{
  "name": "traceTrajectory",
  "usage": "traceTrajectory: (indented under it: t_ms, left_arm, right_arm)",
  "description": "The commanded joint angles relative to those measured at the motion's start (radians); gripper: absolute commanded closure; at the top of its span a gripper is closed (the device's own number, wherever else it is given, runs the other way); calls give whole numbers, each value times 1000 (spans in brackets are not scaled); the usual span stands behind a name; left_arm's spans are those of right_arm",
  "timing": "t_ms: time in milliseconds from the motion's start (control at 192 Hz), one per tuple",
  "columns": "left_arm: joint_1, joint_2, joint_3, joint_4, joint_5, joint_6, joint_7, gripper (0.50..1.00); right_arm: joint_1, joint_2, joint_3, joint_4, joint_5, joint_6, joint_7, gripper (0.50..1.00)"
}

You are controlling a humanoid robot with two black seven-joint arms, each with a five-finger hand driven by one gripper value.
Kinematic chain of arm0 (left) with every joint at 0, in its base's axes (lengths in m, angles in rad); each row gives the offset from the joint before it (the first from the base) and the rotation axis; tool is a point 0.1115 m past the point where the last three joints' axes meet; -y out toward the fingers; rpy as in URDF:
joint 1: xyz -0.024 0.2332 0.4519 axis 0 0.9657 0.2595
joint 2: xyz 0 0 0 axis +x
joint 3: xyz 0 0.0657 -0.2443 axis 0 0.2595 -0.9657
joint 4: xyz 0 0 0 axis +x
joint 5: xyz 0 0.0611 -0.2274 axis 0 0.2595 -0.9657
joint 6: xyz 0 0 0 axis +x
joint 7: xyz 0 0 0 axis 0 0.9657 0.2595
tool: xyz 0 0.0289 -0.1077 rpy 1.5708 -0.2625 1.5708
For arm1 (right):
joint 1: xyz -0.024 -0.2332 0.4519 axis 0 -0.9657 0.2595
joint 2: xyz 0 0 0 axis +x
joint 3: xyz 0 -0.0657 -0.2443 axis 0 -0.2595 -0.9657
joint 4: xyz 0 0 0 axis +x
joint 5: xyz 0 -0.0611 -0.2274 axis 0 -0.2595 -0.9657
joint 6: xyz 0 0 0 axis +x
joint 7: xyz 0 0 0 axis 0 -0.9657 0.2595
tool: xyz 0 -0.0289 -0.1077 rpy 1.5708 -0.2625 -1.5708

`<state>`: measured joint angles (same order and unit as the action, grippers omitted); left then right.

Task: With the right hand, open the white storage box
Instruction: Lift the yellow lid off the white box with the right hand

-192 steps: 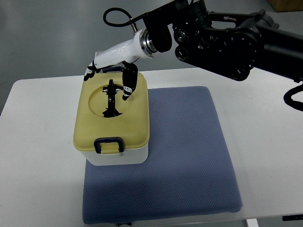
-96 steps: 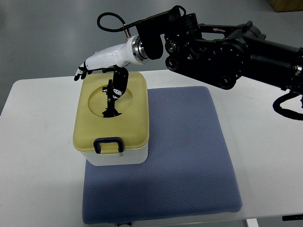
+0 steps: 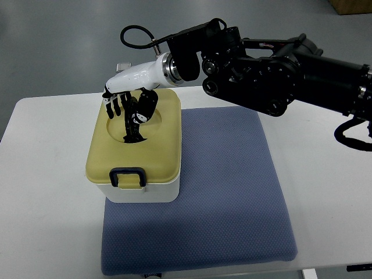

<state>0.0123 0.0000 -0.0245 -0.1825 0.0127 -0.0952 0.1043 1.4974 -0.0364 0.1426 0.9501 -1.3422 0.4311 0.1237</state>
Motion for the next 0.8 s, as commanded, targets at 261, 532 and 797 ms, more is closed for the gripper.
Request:
traceTrajectory:
  t_ms: [261, 532, 797]
  left_arm:
    - [0, 0, 0, 0, 1, 0, 0, 500]
    - [0, 0, 0, 0, 1, 0, 0, 500]
    - [0, 0, 0, 0, 1, 0, 0, 500]
  right_arm:
    - [3, -13, 2, 1, 0, 1, 5, 1000]
    - [58, -49, 11, 10, 14, 35, 37, 1000]
    - [139, -172, 23, 56, 21, 143, 68, 1000]
